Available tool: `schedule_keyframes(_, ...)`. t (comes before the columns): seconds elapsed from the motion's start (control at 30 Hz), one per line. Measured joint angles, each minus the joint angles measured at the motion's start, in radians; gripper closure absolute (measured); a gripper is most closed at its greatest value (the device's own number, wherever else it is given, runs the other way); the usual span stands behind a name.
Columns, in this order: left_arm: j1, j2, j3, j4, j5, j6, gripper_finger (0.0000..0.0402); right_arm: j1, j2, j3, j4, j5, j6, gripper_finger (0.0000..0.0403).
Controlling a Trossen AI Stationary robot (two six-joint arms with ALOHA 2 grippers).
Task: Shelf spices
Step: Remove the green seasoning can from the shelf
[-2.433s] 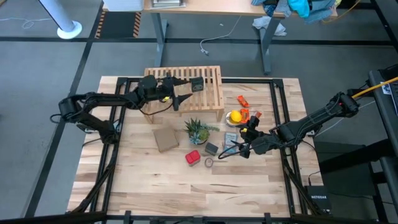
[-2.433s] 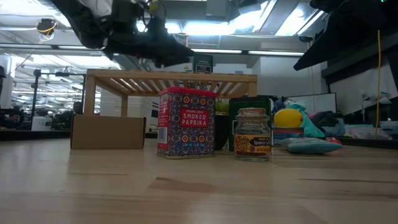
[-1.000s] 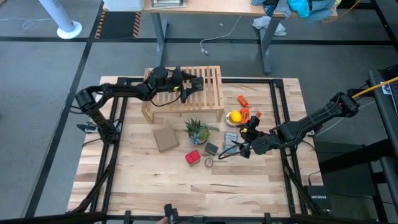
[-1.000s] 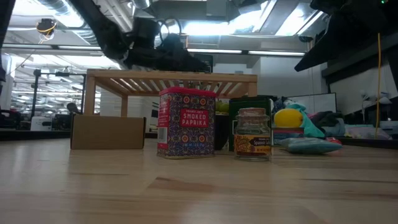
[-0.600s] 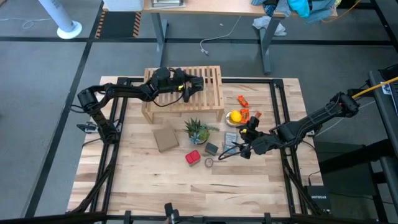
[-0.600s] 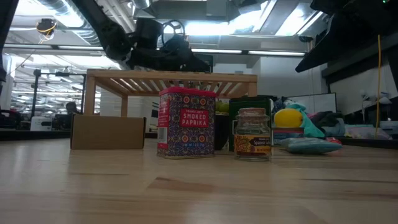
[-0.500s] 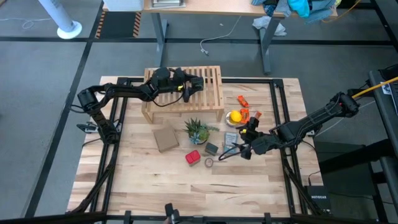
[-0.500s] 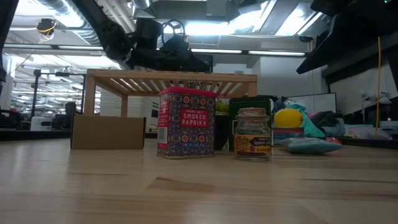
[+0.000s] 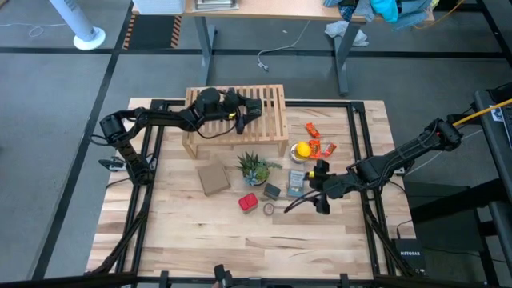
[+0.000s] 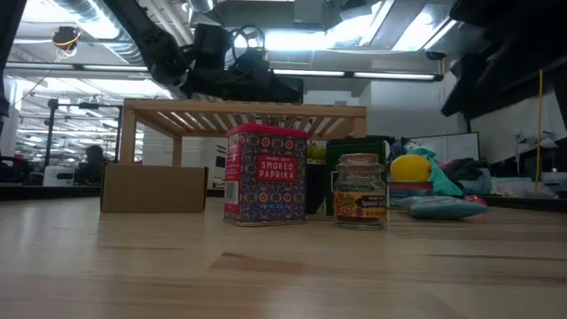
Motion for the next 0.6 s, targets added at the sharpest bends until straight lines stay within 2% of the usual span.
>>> schedule_keyframes(0.13, 0.000, 0.000, 0.000, 0.000, 0.000, 0.017, 0.0110, 0.000, 0.000, 0.000, 0.000, -0.105, 0.000, 0.0056)
schedule_keyframes(0.23, 0.000, 0.000, 0.000, 0.000, 0.000, 0.017, 0.0132, 0.000, 0.000, 0.000, 0.001, -0.140, 0.000, 0.0056)
schedule_keyframes(0.6, 0.000, -0.001, 0.000, 0.000, 0.000, 0.055, 0.0248, 0.000, 0.000, 0.000, 0.004, -0.140, 0.007, 0.0056)
